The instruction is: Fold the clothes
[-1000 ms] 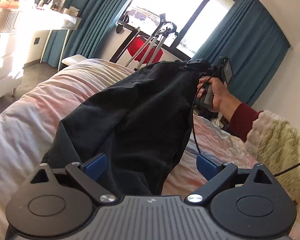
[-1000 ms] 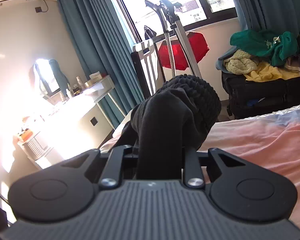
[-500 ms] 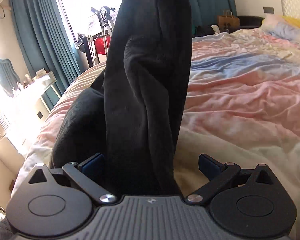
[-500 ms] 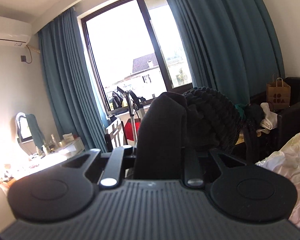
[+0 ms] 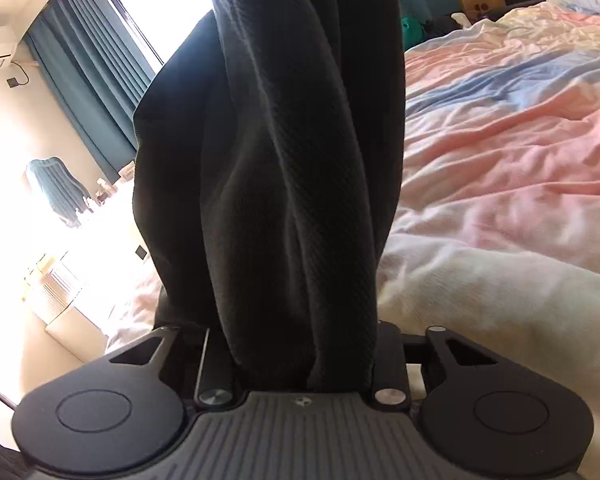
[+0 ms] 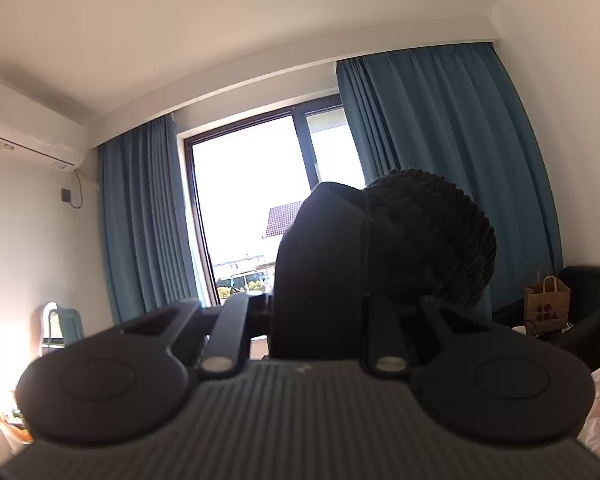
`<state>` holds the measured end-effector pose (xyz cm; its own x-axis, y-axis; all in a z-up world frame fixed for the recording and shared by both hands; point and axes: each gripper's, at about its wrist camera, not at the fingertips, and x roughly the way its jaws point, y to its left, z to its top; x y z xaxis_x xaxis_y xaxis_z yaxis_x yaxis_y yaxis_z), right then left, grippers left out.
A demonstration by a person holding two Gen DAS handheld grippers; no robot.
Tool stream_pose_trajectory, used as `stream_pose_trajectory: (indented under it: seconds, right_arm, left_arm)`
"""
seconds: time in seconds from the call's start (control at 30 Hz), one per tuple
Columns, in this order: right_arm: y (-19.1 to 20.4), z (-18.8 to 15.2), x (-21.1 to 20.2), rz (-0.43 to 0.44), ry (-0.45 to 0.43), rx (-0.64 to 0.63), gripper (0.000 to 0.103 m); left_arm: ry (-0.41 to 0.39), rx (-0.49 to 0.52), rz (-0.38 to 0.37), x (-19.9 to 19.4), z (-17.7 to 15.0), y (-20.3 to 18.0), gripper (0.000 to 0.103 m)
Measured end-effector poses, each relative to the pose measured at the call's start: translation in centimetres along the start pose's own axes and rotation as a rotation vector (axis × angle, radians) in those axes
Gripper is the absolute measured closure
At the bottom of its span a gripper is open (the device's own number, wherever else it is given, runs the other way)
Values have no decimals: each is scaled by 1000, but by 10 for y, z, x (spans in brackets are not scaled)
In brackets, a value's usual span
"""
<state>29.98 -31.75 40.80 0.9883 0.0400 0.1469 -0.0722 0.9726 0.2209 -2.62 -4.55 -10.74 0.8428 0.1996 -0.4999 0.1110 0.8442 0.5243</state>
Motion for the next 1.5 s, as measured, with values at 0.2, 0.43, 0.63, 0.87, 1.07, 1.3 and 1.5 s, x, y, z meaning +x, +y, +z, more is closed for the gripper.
stream_pose_trajectory:
  seconds: [0.2,0.43,0.63,0.87,1.07,1.3,1.5]
  right_arm:
    - [6,24,33,74,40,186,79]
    - [-41,-8,72,109,39,272,80]
    - [-149,-115,77,105,84,372,80]
    - [-315,-329,-2,-20,245,522,79]
    - [-395,-453,-104,-185,443,592,79]
    - [-409,-491,-138,-245,499,628,68]
    - [-400,-460,-171,-296,476,655,20]
  left_arm:
    - [14,-181,62,46,16,120,83]
    - [21,-227,302,101,61,297,84]
    - [-90,-114,374,129,98,352,83]
    - [25,-238,-39,185,43,274,78]
    - [56,-251,-45,177,14,219,73]
    - [107,-338,-57,137,0,237,26]
    - [33,-522,-121,36,-19,261,0]
